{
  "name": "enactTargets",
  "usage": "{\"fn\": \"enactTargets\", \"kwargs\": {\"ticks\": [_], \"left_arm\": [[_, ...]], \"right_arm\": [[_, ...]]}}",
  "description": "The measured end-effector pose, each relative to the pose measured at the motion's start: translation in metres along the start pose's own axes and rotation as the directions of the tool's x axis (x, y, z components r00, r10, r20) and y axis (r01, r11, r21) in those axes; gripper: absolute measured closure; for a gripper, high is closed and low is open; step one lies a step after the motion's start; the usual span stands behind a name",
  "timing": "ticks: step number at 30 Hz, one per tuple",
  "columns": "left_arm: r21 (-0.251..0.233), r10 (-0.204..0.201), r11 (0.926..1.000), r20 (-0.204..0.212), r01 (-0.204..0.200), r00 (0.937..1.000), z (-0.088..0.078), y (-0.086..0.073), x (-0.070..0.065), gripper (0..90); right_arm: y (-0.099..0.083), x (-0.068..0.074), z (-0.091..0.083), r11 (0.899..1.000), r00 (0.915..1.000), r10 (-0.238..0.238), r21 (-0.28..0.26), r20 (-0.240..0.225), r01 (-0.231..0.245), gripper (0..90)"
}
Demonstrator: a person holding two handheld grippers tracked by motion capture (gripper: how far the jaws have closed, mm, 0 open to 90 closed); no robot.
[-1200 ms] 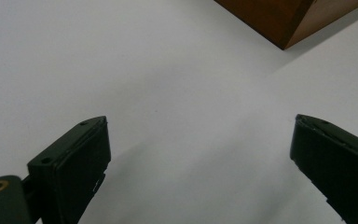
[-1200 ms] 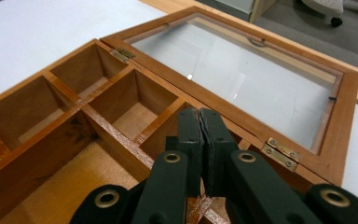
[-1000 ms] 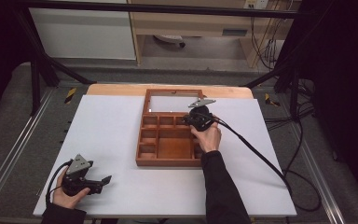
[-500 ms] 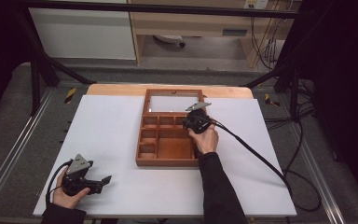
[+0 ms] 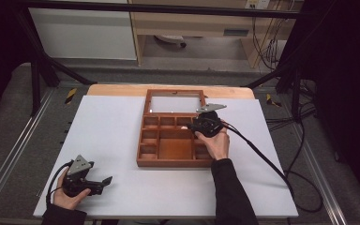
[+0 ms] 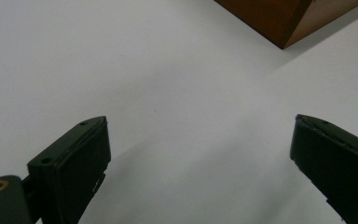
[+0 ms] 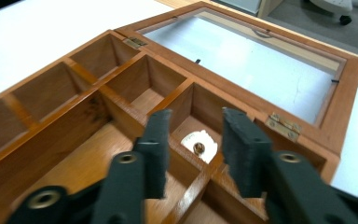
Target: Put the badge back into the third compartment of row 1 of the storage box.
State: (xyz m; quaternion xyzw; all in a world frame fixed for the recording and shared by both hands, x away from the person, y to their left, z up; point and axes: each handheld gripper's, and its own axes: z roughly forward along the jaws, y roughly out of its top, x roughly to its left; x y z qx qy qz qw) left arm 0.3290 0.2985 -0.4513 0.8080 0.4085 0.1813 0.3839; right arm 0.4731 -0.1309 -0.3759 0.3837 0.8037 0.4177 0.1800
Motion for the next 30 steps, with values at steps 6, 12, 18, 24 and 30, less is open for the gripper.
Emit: {"fn": "enactTargets", "kwargs": {"ticks": [6,12,18,24,30], "left_arm": [[0.002,0.001,1.0000,0.002,-0.001,1.0000,0.000,0.000,0.000,4.6],[0.003,0.000,1.0000,0.001,0.000,1.0000,0.000,0.000,-0.001,4.6],[0.006,0.002,1.0000,0.003,-0.002,1.0000,0.001,0.000,-0.001,4.4],[0.011,0.004,0.9999,0.006,-0.004,1.0000,0.001,0.000,-0.001,4.2],[0.013,0.007,0.9999,0.010,-0.007,0.9999,0.002,0.000,-0.002,4.0]], "right_arm": [[-0.013,-0.001,-0.027,0.999,0.9998,0.014,-0.035,-0.012,-0.014,37.5],[-0.031,-0.004,-0.052,0.997,0.9993,0.028,-0.070,-0.024,-0.030,21.9],[-0.053,-0.007,-0.073,0.994,0.9979,0.052,-0.095,-0.039,-0.055,9.9],[-0.074,-0.009,-0.085,0.996,0.9976,0.062,-0.063,-0.031,-0.063,2.6],[-0.099,-0.011,-0.092,0.997,0.9971,0.070,-0.038,-0.029,-0.071,0.7]]}}
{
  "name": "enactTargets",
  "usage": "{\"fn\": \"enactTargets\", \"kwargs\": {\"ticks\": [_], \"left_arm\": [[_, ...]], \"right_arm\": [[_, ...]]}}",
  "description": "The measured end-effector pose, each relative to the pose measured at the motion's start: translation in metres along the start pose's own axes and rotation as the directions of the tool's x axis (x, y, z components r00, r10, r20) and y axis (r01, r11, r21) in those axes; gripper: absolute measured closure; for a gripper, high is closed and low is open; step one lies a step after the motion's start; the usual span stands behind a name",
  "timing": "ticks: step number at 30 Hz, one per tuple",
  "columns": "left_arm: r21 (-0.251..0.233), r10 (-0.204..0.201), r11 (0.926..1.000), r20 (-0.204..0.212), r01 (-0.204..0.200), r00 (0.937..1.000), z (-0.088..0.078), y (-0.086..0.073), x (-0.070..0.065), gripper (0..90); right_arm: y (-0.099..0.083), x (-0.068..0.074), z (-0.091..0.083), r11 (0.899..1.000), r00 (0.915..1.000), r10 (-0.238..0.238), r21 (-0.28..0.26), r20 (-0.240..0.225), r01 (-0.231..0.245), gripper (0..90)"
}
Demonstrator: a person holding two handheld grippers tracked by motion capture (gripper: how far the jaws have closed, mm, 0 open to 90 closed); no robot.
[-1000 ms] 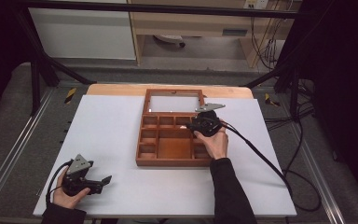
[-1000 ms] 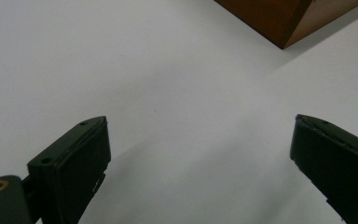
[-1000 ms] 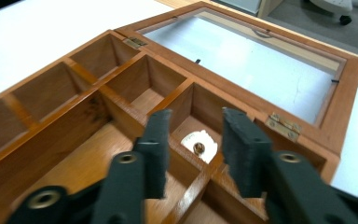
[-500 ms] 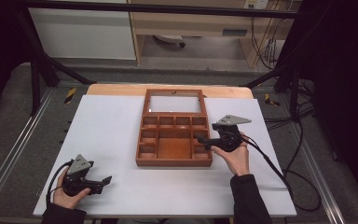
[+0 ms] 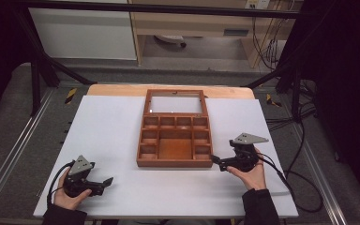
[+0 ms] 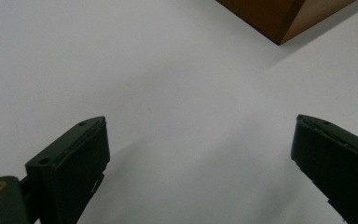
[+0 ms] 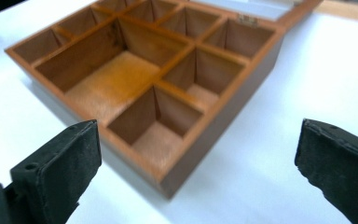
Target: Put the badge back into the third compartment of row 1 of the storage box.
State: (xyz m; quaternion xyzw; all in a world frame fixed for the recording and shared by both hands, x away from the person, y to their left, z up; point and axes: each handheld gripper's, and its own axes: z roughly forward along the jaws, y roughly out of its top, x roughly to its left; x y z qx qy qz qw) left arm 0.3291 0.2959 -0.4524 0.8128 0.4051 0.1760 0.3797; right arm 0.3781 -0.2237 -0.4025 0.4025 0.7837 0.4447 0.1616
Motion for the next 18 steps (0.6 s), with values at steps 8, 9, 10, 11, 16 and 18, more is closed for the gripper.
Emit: {"fn": "enactTargets", "kwargs": {"ticks": [8,9,10,11,16,18], "left_arm": [[0.009,0.004,1.0000,0.007,-0.004,1.0000,0.001,0.000,-0.001,3.7],[0.010,0.006,0.9999,0.008,-0.006,1.0000,0.001,0.000,-0.001,3.7],[0.013,0.005,0.9999,0.008,-0.005,1.0000,0.002,0.000,-0.001,3.6],[0.015,0.009,0.9998,0.008,-0.010,0.9999,0.002,0.000,-0.001,3.7],[0.026,0.016,0.9995,0.013,-0.016,0.9998,0.003,0.000,-0.003,3.6],[0.033,0.018,0.9993,0.014,-0.018,0.9997,0.004,0.000,-0.003,3.5]], "right_arm": [[-0.032,-0.010,-0.009,0.999,1.0000,0.002,0.039,-0.009,-0.002,0.5],[-0.036,-0.012,-0.010,0.999,1.0000,0.001,0.042,-0.005,-0.001,0.5],[-0.040,-0.013,-0.011,0.999,1.0000,0.000,0.045,-0.008,0.000,0.5],[-0.044,-0.014,-0.012,0.999,0.9999,0.001,0.051,-0.012,0.000,0.5],[-0.054,-0.017,-0.017,0.998,0.9999,-0.011,0.055,-0.011,0.012,0.5],[-0.057,-0.016,-0.018,0.997,0.9996,-0.028,0.069,-0.009,0.028,0.6]]}}
